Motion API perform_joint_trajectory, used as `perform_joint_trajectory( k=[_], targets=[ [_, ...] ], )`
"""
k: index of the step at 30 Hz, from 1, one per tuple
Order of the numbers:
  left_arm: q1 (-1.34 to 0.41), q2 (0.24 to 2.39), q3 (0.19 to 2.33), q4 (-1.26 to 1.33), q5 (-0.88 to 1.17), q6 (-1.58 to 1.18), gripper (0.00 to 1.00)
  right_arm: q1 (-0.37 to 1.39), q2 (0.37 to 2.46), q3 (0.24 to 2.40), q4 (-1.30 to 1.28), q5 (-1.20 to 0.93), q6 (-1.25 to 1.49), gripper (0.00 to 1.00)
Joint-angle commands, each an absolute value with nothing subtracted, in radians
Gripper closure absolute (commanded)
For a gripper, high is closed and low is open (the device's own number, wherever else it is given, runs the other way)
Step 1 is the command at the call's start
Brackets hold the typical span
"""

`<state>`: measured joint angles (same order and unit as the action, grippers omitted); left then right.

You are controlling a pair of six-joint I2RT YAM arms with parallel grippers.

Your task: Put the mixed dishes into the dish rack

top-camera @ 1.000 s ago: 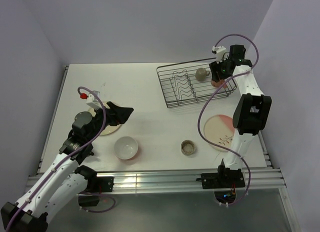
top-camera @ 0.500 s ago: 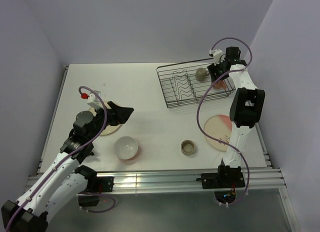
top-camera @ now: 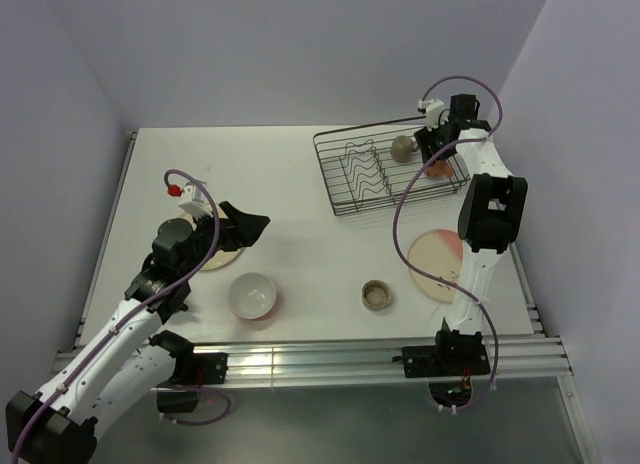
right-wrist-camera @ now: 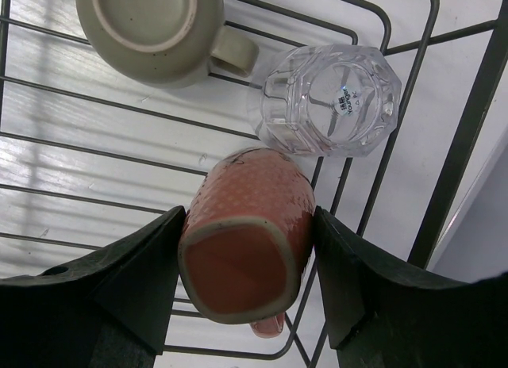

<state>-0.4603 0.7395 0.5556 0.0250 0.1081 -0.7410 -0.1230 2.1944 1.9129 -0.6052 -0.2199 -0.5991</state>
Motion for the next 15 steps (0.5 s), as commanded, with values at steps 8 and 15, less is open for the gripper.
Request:
perform_joint_trajectory(
  k=[8, 15],
  targets=[
    [-0.456, 0.762, 0.591, 0.072, 0.121, -0.723, 0.17, -0.156, 2.186, 1.911, -0.572, -0.183, -0.574, 0.47],
    [-0.456, 0.756, 0.584, 0.074, 0.124, -0.726, 0.17, -0.163, 2.158, 1.894, -0.565, -0.198, -0.557, 0.34]
  ],
)
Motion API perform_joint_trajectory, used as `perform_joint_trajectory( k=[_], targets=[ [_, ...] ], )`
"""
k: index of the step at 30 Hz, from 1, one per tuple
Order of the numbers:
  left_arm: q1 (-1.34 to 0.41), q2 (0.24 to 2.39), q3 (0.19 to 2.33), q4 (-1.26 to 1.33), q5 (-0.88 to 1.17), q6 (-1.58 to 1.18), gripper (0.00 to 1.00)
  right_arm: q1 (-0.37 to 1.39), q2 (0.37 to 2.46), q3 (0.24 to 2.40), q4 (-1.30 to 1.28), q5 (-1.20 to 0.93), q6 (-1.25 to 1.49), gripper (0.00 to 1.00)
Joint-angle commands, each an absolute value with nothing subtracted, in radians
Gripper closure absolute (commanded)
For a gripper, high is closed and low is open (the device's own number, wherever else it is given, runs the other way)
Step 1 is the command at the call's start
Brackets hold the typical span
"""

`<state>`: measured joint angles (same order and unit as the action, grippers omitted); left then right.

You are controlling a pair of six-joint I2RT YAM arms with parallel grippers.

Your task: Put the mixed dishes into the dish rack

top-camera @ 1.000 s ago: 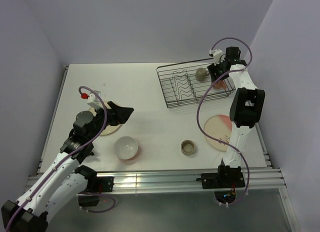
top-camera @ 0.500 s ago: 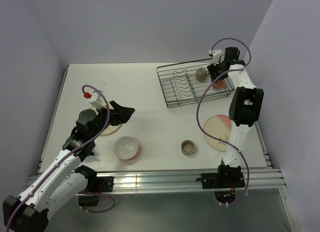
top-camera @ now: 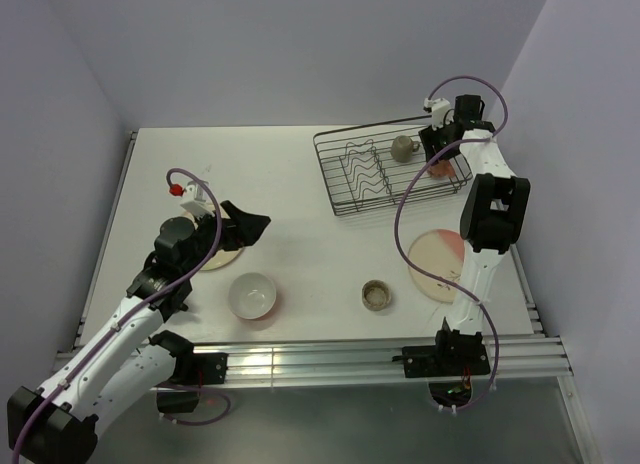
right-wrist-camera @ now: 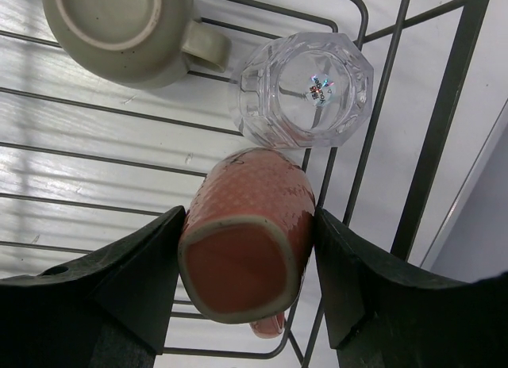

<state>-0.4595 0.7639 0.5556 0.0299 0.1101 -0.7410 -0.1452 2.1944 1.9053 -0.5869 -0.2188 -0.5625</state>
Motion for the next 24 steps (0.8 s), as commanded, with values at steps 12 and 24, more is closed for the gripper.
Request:
perform_joint_trajectory(
  k=[12, 24],
  targets=[
    [-0.456, 0.729, 0.571, 0.064, 0.12, -0.732, 0.17, -0.166, 2.146, 1.894, -0.566, -0.199, -0.538, 0.21],
    [-0.456, 0.704, 0.571, 0.045, 0.11, -0.73, 0.17, -0.17, 2.091, 1.944, -0.557, -0.195, -0.545, 0.2]
  ],
)
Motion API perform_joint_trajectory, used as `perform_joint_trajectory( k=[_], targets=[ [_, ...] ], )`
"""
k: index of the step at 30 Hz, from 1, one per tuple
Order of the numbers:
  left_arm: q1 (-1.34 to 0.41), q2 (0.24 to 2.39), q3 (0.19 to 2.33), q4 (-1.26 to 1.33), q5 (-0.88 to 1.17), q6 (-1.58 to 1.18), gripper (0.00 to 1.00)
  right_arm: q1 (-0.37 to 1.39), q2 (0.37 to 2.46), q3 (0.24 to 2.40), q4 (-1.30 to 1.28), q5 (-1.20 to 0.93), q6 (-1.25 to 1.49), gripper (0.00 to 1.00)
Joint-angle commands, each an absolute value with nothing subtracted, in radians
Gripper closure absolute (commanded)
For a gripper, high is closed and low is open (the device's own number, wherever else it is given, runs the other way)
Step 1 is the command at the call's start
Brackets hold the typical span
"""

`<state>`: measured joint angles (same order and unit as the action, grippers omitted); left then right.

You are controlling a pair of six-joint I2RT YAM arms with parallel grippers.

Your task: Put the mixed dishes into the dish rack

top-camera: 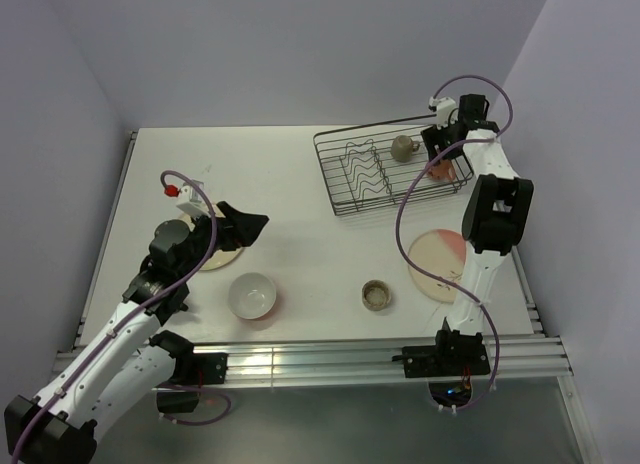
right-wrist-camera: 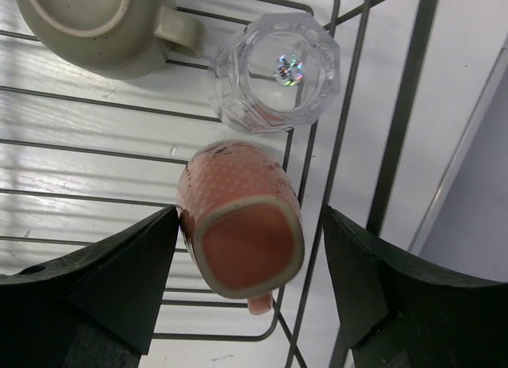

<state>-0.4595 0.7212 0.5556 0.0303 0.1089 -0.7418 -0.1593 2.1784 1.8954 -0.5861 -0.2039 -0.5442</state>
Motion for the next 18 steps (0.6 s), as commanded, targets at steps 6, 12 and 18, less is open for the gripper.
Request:
perform_joint_trajectory(
  k=[6, 12, 18],
  targets=[
    [-0.456, 0.695, 0.569, 0.038, 0.109, -0.729, 0.17, -0.172, 2.063, 1.985, -0.575, -0.213, -0.548, 0.17],
    [-0.456, 0.742, 0.607, 0.011, 0.195, -0.707, 0.2, -0.169, 1.965, 2.028, -0.682, -0.367, -0.575, 0.17],
    [-0.55, 0.951, 0.71, 0.003, 0.36, -0.677, 0.3, -0.144, 1.745, 1.862, -0.896, -0.785, -0.733, 0.18]
  ],
)
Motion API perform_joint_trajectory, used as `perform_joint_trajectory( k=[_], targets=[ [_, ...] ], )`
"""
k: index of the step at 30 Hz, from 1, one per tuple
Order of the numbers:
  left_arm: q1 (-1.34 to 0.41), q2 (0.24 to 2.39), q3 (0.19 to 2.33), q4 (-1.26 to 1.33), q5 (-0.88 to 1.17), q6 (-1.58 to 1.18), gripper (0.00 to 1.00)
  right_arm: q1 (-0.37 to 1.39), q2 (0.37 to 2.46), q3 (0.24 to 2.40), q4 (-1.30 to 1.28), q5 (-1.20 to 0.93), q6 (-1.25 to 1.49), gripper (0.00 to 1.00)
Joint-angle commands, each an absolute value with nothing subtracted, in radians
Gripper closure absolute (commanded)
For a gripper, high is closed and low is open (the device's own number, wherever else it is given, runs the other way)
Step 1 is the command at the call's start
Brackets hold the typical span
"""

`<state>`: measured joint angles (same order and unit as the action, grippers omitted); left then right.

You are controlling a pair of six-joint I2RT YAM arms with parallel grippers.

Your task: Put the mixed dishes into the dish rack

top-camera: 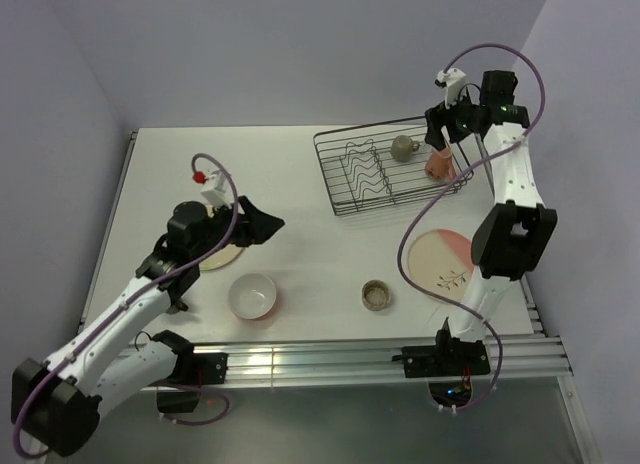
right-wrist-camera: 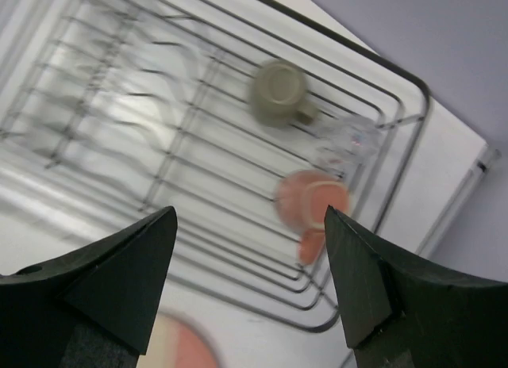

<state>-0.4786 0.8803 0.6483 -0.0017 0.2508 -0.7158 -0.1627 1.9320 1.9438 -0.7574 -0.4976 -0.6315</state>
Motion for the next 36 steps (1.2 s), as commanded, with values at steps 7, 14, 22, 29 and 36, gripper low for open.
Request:
perform_joint_trajectory(
  k=[7, 14, 22, 29, 36],
  targets=[
    [-0.816, 1.254, 0.893, -0.103, 0.27, -0.653, 0.43, -0.077, 1.392, 1.376, -0.761, -1.0, -0.617, 0.2],
    [-0.988, 1.576, 1.084, -0.267, 0.114, -0.65, 0.54, -0.08, 1.203, 1.141, -0.664, -0.983, -0.505, 0.2],
    [-1.109, 1.779, 1.256, -0.304, 0.098, -0.638, 0.55, -0.084, 1.161, 1.049, -0.606, -0.966, -0.44, 0.2],
    [-1.138, 1.87, 1.316, -0.345, 0.06, -0.643, 0.59, -0.092, 1.163, 1.043, -0.6, -0.974, -0.425, 0.2],
    [-1.143, 1.948, 1.402, -0.417, -0.057, -0.681, 0.66, -0.101, 1.149, 1.028, -0.592, -0.98, -0.41, 0.2]
  ],
)
